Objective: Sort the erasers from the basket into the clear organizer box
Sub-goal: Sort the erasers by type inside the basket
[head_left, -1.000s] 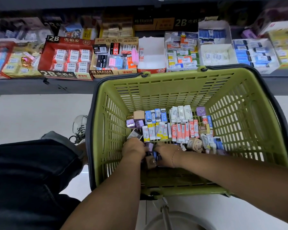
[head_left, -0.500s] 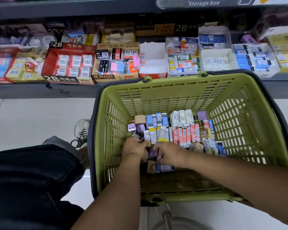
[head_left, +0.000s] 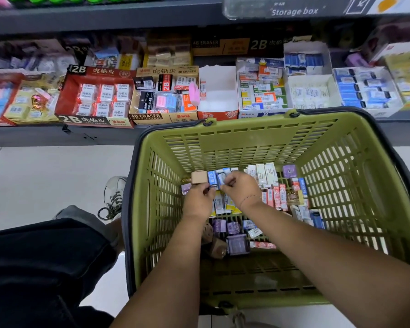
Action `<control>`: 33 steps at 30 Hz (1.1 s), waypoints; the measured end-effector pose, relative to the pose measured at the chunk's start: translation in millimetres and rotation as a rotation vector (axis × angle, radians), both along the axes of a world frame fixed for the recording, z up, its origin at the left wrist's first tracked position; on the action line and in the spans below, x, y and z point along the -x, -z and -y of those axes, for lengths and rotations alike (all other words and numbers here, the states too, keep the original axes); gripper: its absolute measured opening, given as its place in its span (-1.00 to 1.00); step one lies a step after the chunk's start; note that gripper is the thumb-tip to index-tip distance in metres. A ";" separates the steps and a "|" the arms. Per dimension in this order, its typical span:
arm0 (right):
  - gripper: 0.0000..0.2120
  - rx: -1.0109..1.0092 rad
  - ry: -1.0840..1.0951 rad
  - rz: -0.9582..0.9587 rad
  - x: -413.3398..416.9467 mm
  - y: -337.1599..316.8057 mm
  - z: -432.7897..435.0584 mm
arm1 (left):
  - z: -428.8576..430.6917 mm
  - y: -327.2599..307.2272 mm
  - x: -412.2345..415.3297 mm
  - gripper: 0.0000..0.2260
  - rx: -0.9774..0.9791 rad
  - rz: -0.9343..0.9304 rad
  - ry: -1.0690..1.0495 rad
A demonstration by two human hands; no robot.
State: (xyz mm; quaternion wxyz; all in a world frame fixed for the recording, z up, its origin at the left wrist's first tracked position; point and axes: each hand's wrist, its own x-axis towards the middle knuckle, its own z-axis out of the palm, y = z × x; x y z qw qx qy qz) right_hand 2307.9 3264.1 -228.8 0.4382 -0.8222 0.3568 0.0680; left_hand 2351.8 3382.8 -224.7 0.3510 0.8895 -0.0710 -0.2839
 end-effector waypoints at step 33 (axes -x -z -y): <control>-0.41 0.603 -0.879 -0.308 40.0 6.7 35.0 | -10.8 11.7 11.4 -0.73 -0.168 -0.123 -0.087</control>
